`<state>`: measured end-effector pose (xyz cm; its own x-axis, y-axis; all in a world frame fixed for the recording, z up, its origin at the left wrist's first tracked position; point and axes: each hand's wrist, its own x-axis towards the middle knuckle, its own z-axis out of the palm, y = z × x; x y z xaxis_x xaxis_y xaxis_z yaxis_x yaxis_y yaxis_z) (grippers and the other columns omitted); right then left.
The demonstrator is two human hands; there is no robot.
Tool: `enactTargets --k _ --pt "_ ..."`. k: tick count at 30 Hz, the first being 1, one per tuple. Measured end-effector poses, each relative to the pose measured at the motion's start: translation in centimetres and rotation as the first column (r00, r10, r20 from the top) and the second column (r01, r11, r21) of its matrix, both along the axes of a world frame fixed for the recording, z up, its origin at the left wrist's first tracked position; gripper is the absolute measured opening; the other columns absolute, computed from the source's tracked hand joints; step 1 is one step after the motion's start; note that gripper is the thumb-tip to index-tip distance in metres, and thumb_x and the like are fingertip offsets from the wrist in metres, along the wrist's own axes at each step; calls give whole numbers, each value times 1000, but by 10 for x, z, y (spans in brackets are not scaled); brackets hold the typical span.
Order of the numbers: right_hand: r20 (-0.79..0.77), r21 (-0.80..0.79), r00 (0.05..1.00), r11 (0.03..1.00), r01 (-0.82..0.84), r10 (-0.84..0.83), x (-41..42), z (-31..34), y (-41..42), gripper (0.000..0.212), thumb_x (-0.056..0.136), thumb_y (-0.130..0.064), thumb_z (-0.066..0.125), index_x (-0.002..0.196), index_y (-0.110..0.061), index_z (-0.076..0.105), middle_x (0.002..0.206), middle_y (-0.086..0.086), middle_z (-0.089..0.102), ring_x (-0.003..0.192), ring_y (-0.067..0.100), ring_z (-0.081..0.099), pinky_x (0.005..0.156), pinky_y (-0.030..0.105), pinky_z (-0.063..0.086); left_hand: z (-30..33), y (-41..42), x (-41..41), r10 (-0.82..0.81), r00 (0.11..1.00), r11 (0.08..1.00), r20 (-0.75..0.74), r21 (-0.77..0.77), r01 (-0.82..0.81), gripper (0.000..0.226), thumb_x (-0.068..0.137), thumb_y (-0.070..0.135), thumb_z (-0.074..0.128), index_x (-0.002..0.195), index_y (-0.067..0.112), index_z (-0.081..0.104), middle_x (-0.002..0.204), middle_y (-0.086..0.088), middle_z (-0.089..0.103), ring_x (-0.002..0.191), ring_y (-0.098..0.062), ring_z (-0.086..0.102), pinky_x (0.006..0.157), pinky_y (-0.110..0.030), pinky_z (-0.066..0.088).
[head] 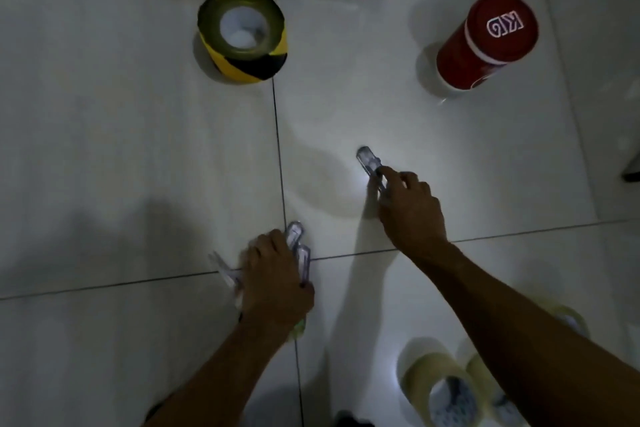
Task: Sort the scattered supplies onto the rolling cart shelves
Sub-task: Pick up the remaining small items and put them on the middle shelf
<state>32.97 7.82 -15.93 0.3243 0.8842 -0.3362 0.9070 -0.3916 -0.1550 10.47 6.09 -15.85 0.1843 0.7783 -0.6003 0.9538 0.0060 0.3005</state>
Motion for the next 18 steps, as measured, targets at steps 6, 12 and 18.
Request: enactTargets --k 6,12,18 --pt "-238 -154 957 979 134 -169 -23 18 -18 60 85 -12 65 138 -11 35 122 15 49 101 32 54 74 33 42 11 -3 8 171 978 971 118 -191 -147 57 84 2 53 136 8 31 133 -18 37 113 -33 49 92 -39 46" --pt "-227 -121 965 987 107 -133 -38 76 -30 49 86 -18 65 130 -12 44 114 9 52 91 23 54 70 31 47 61 28 3 82 992 977 92 -204 -62 61 85 9 61 137 0 31 126 -20 42 104 -28 51 72 -23 39" --pt "-253 -74 964 995 70 -87 -55 175 -15 52 85 -25 67 131 -16 45 113 6 53 88 19 53 68 29 47 178 74 -8 -76 971 980 227 -163 114 41 75 21 73 108 9 52 96 -6 46 81 -20 49 63 -26 35"
